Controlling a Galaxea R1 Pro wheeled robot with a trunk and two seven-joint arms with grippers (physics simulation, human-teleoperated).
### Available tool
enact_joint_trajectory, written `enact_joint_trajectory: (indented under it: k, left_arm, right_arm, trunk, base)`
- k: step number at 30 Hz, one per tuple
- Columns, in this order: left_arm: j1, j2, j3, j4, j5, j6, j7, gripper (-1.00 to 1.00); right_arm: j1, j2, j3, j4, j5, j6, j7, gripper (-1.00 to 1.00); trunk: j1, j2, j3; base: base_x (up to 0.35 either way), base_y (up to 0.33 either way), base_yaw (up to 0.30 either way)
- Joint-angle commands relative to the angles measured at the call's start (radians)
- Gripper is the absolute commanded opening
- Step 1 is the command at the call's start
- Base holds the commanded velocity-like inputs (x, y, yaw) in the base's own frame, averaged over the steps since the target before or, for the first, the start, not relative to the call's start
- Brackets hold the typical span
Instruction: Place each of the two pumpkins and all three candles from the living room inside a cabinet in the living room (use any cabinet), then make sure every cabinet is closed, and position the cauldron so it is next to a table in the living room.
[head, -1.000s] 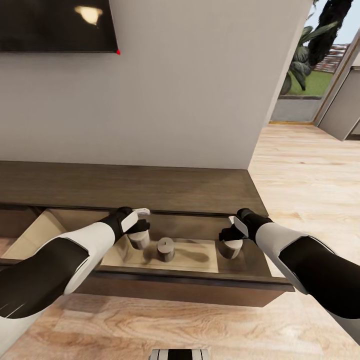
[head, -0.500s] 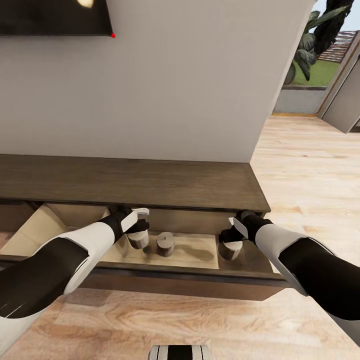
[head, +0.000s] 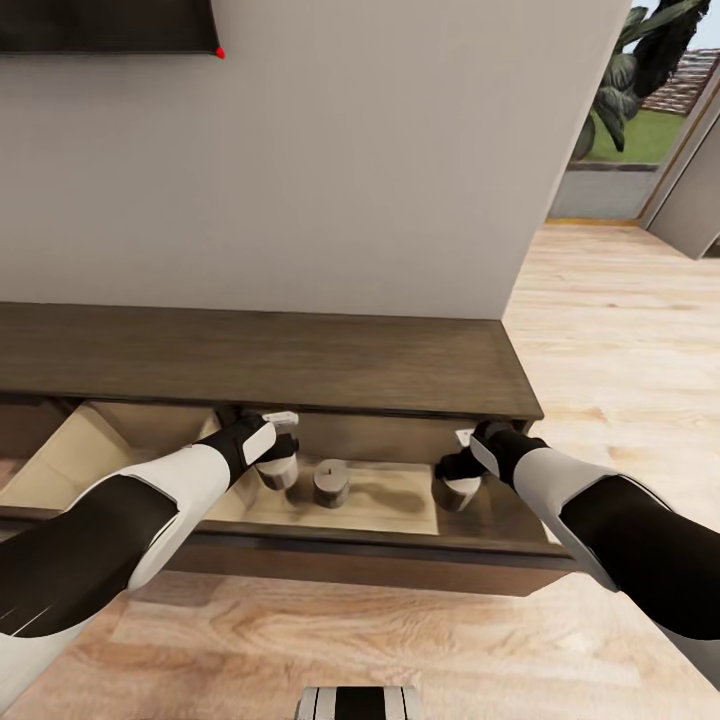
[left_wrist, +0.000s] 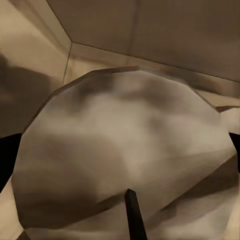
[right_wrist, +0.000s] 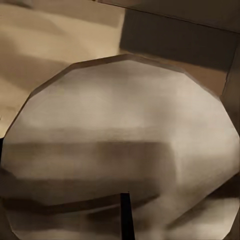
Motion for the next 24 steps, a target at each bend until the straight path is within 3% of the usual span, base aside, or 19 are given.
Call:
enact_joint_trajectory:
  k: [1,10,13,19,20,24]
  left_arm:
    - [-0.001,0.000,-0.008,-0.001,0.009,0.000,0.005,-1.00]
    - [-0.001,0.000,-0.008,0.001,0.009,-0.004,0.006,-1.00]
    - [-0.001,0.000,-0.008,0.000,0.009,-0.007,0.006,-1.00]
    - [-0.001,0.000,-0.008,0.000,0.009,-0.009,0.006,-1.00]
    - [-0.001,0.000,-0.008,0.000,0.009,-0.010,0.006,-1.00]
    - [-0.001,0.000,-0.008,0.000,0.010,-0.010,0.006,-1.00]
  right_arm:
    - [-0.002,0.000,0.009,0.003,-0.005,-0.009,0.010,-1.00]
    - [0.003,-0.002,0.009,0.003,0.036,-0.086,0.048,-1.00]
    - [0.008,-0.006,0.009,0.003,0.042,-0.093,0.050,-1.00]
    - [0.010,-0.008,0.009,0.003,0.045,-0.096,0.051,-1.00]
    - [0.010,-0.008,0.009,0.003,0.045,-0.097,0.051,1.00]
    - [0.013,-0.012,0.009,0.003,0.044,-0.106,0.052,1.00]
  trunk:
    - [0.000,-0.001,-0.005]
    - [0.001,-0.001,-0.016]
    - [0.003,-0.002,-0.028]
    - [0.003,-0.002,-0.028]
    - [0.003,-0.002,-0.028]
    - [0.003,-0.002,-0.028]
  base:
    - [0.000,0.000,0.000]
    - [0.000,0.000,0.000]
    - [0.000,0.000,0.000]
    - [0.000,0.000,0.000]
    - [0.000,0.000,0.000]
    - [0.000,0.000,0.000]
